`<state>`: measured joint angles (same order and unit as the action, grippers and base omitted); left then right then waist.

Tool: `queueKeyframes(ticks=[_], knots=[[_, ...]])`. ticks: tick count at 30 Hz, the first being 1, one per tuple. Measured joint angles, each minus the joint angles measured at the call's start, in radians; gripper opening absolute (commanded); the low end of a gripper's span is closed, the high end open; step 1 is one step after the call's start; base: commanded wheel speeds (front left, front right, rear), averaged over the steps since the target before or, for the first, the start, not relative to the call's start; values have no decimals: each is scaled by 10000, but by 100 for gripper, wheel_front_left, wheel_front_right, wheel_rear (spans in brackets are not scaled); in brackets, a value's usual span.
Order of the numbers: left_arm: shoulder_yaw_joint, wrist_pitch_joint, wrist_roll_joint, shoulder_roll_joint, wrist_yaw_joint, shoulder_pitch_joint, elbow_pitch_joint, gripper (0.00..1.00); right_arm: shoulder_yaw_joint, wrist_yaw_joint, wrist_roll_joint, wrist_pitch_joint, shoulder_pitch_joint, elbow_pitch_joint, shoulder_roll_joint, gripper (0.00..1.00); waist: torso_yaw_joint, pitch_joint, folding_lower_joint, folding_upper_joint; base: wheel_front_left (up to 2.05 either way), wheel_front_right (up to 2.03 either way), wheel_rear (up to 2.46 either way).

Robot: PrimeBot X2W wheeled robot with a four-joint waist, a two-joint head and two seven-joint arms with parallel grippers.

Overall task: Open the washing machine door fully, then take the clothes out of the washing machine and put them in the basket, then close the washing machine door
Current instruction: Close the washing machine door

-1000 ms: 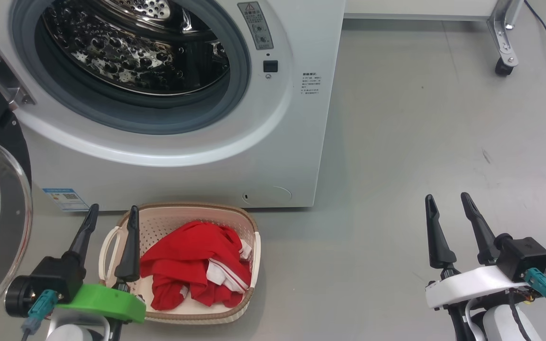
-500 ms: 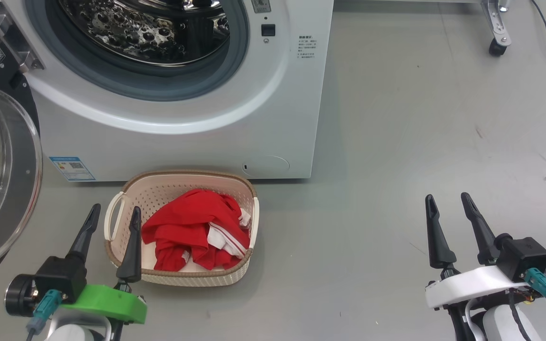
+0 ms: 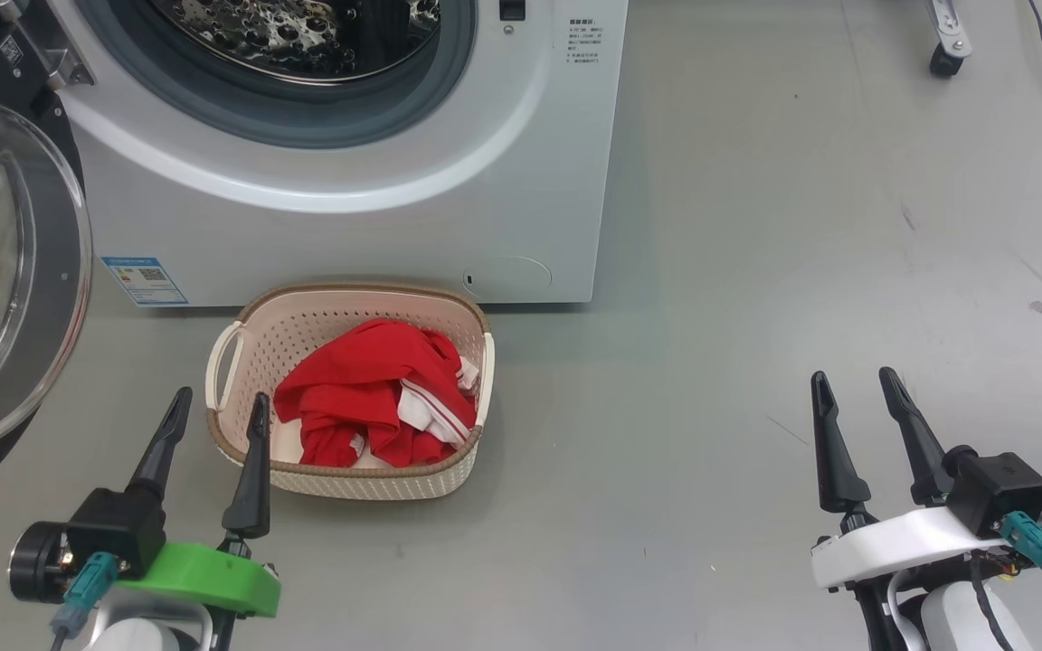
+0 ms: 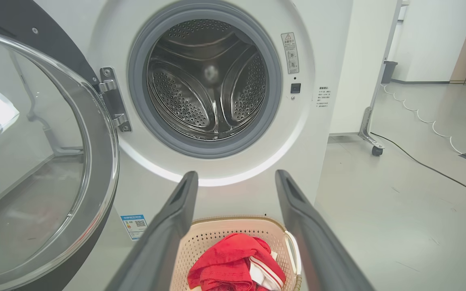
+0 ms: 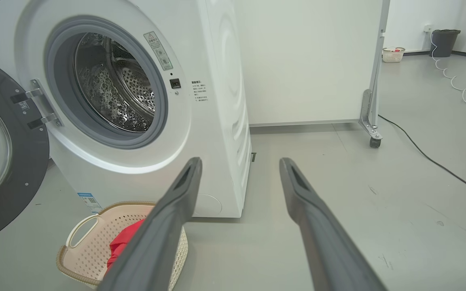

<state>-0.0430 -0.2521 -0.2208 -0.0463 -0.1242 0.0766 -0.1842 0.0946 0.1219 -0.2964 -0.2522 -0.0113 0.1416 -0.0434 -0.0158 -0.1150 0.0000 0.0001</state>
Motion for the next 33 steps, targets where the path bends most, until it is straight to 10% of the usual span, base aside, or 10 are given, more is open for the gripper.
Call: queueKeyframes(ticks=[33], knots=[[13,0,188,19,-2,1,40,100,2,2,0,0,-15,115,2,100,9,70,0,0,-10,10,0]])
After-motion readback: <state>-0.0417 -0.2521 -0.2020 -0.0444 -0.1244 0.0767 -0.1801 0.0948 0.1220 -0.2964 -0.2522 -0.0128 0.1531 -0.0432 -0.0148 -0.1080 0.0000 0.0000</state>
